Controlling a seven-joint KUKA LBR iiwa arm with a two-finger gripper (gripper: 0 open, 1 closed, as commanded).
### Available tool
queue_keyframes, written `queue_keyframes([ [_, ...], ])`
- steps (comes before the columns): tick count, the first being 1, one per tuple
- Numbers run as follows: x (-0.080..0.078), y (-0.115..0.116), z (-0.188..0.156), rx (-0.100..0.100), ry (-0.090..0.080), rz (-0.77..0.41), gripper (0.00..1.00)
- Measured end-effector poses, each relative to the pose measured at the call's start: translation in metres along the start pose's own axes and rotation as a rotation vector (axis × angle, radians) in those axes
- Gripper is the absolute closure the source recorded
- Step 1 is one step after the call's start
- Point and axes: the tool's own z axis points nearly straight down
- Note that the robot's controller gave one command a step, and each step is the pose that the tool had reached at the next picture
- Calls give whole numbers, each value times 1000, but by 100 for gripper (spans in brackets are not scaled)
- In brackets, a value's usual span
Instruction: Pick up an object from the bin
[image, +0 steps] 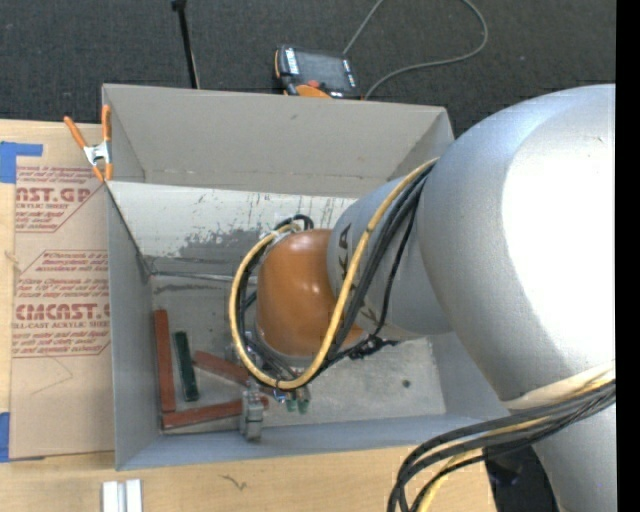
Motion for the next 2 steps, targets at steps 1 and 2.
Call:
queue_keyframes([
  [1,0,-1,-1,0,4,1,100],
  [2,-2,2,-246,0,-5,-187,100],
])
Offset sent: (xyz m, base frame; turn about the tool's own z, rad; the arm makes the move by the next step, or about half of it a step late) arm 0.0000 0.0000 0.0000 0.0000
